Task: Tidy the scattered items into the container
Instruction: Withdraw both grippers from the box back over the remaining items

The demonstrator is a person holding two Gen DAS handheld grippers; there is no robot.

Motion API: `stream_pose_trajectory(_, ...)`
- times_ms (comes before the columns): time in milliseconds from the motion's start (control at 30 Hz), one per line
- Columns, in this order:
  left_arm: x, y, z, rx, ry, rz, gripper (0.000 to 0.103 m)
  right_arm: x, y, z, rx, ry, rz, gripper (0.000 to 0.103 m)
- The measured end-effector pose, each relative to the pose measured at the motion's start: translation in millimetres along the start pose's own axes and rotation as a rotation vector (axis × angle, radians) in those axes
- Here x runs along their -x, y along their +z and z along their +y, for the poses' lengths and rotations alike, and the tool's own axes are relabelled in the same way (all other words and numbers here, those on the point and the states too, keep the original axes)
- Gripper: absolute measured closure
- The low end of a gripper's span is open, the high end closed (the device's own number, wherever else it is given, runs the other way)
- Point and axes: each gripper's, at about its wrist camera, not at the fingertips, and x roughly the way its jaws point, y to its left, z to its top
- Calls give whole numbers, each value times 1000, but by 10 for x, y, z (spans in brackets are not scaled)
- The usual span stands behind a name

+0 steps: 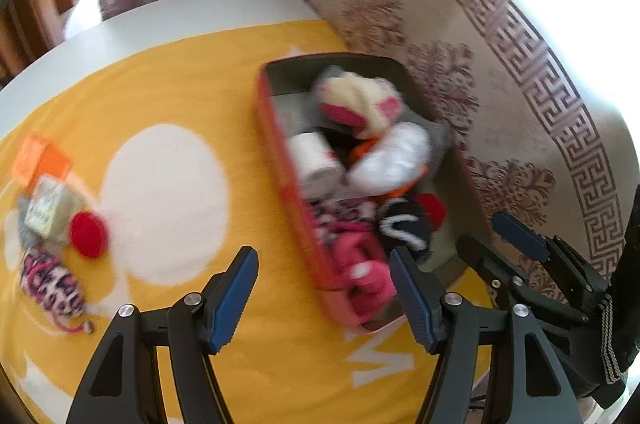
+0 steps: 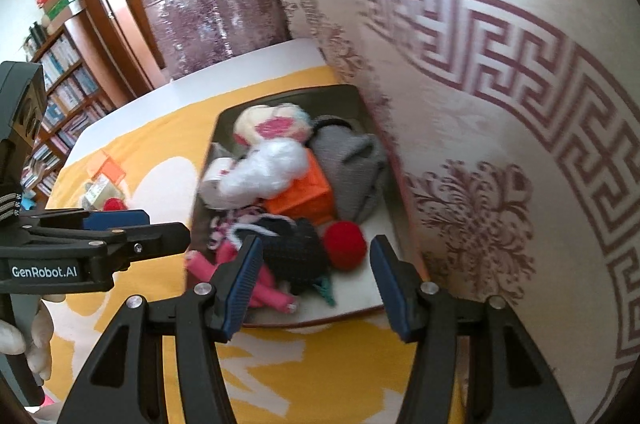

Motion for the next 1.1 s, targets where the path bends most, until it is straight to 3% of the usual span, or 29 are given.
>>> stream_pose_trajectory(367,435,-213,1106,203,96,-36,33,-89,50,649,75,80,5,43)
stream_pose_trajectory(633,658,-563,1849,344,149,-51,33,-181,1,1125,114,118,34,43)
stream_pose_trajectory(1100,943,-1032,2729,441,189,-45,33,-608,-121,2147,201,228,158,43)
